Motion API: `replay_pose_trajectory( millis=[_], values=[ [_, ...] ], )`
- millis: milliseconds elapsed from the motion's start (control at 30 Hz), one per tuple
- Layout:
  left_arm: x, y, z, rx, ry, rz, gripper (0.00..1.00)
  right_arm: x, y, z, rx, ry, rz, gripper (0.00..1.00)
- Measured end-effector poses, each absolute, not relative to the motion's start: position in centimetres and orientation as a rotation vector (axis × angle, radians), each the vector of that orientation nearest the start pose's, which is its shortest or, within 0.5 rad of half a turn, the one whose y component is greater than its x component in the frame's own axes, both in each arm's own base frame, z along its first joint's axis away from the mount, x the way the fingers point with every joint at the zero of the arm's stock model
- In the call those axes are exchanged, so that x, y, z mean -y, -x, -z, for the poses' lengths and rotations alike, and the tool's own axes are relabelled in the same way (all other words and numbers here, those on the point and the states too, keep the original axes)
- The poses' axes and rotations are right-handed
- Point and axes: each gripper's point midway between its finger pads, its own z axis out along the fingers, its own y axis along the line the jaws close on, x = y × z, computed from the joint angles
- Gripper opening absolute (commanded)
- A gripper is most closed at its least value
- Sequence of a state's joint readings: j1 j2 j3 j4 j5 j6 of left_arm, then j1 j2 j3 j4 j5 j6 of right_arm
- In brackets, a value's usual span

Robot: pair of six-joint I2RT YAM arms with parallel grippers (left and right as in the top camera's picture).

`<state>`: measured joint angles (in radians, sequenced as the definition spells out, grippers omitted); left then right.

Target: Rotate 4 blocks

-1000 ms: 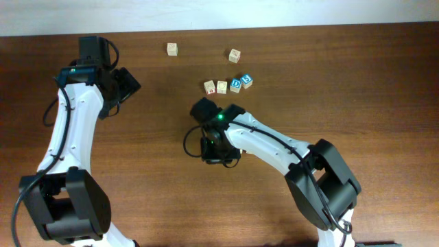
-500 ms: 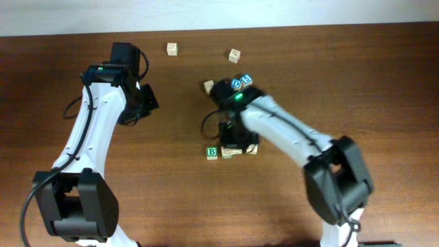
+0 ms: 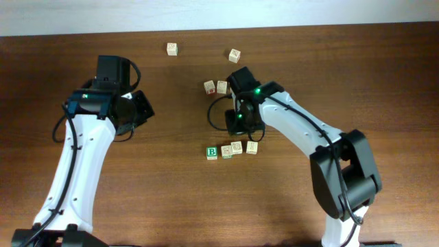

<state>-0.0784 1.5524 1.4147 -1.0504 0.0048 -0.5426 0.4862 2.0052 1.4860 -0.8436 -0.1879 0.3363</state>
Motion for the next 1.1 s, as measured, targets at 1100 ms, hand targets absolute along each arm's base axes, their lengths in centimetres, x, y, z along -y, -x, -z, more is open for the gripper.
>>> replay_pose_trajectory(
  millis=[1100],
  values=[
    [2.9,-36.4,-15.5,-2.719,0.659,0.163,0.05,-22.5,-33.0,-2.8,-3.132,0.277,-0.344,0.09]
  ],
)
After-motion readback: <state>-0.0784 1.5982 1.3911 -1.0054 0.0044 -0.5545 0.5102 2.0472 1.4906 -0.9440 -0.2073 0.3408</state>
